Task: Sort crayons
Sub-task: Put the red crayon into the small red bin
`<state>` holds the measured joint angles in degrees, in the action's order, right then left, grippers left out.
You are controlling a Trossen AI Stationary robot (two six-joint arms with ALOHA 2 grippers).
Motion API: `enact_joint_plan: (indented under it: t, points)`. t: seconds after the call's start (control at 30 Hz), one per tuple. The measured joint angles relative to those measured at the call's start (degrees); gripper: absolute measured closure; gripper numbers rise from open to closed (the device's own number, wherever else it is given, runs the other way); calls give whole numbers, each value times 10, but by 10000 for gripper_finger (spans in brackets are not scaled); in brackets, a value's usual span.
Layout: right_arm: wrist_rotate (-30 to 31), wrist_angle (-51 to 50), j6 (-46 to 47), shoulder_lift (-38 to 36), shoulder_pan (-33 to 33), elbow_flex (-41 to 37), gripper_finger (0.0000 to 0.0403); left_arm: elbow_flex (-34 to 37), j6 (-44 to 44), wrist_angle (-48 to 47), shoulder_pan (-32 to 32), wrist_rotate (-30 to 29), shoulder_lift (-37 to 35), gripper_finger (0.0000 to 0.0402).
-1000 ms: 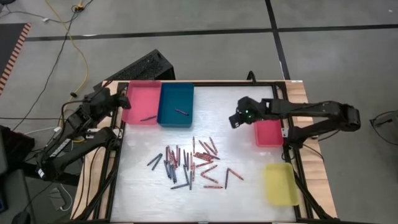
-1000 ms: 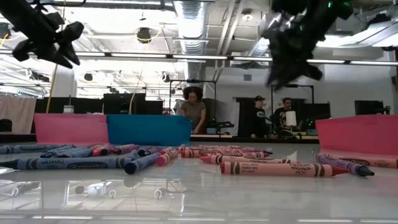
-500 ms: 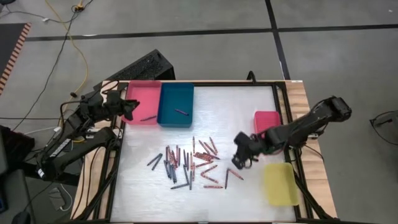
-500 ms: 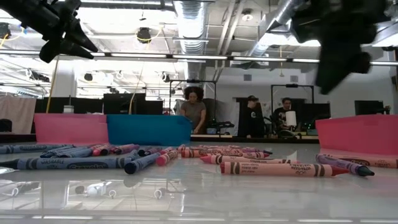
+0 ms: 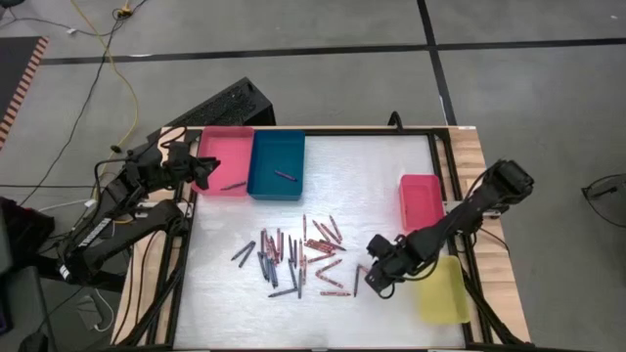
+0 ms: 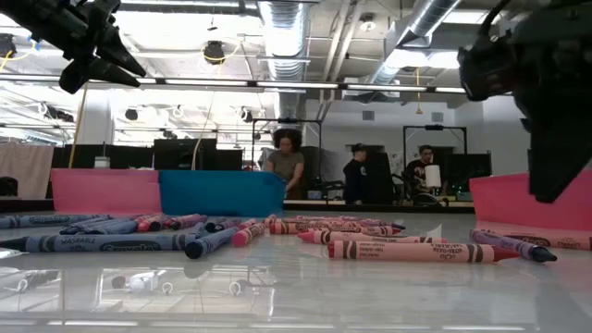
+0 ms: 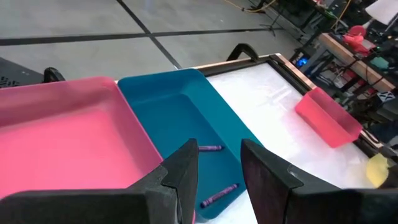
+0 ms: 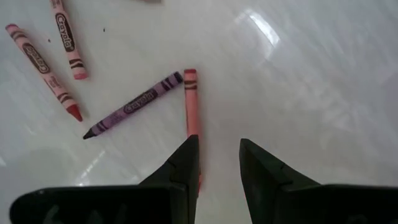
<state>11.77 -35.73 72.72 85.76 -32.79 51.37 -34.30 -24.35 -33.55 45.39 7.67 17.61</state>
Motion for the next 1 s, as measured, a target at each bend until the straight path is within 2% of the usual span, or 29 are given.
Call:
enact_joint_plan:
  t: [0.17, 0.53, 0.77, 1.0]
  points:
    - [1, 16, -41, -1, 19, 0, 291, 0, -2, -3, 0, 22, 0, 291]
    - [10, 18, -83, -3, 33, 0, 291, 0, 20, -11, 0, 19, 0, 291]
    - [77, 16, -121, -3, 46, 6, 291, 0, -1, -24, 0, 10, 0, 291]
    - [81, -61, -190, -3, 97, 50, 291, 0, -22, -56, 0, 10, 0, 291]
